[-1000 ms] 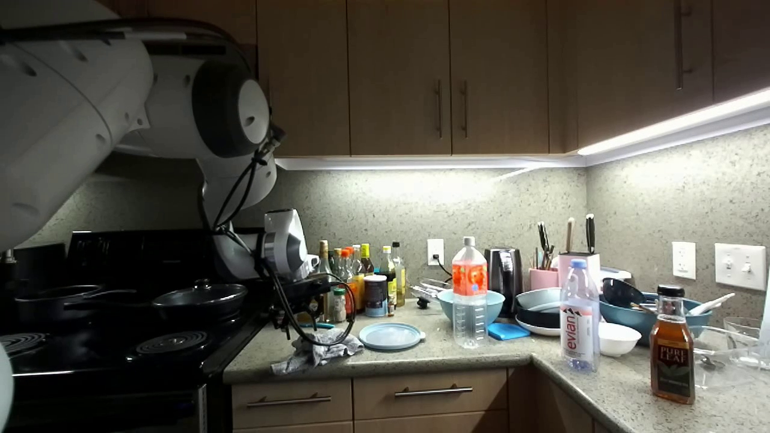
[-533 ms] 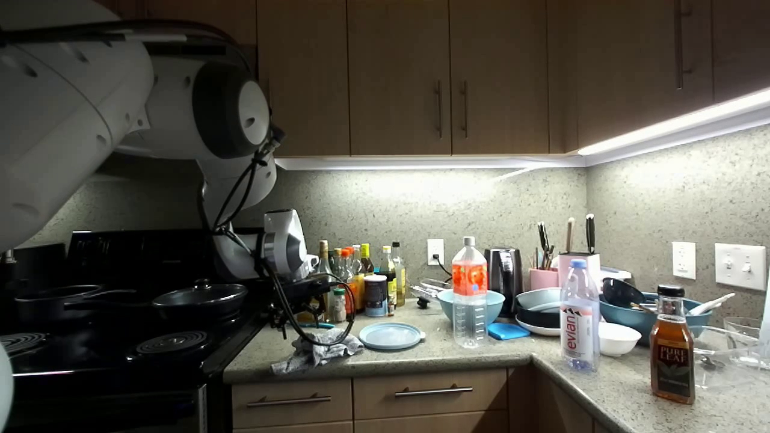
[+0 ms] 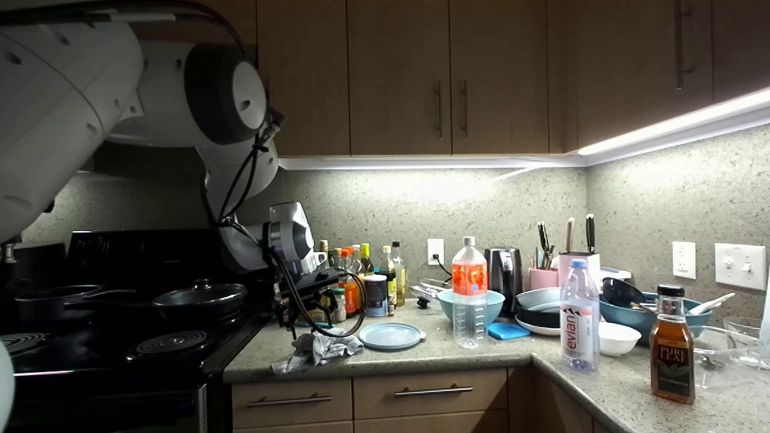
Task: Put the towel on the white lid, move the towel to the left and right
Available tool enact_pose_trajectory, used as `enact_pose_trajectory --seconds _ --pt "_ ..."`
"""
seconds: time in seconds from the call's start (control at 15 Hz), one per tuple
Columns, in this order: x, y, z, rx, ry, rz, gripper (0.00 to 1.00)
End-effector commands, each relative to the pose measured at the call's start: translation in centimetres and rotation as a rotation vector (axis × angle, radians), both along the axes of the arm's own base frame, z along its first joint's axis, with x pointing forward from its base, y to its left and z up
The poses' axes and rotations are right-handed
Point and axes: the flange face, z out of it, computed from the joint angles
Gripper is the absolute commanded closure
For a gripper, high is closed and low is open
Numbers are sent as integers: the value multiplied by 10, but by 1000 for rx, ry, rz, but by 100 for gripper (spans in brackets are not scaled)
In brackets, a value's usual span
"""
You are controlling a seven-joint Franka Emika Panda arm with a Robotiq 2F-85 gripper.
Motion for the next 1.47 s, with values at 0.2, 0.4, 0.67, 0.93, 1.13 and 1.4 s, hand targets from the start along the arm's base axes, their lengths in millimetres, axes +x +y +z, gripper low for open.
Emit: enact_pose_trajectory --seconds 0.2,0.4,0.67,0.93,1.13,1.4 --pt "-5 -8 9 -38 15 -38 0" --pt "-4 -6 2 -8 29 -40 0" --pt "-4 -7 -14 36 62 -55 0" --pt "-3 -5 -22 83 51 -61 26" --pt "-1 -1 -23 124 10 -50 46" --pt "2 3 -24 130 -39 -33 73"
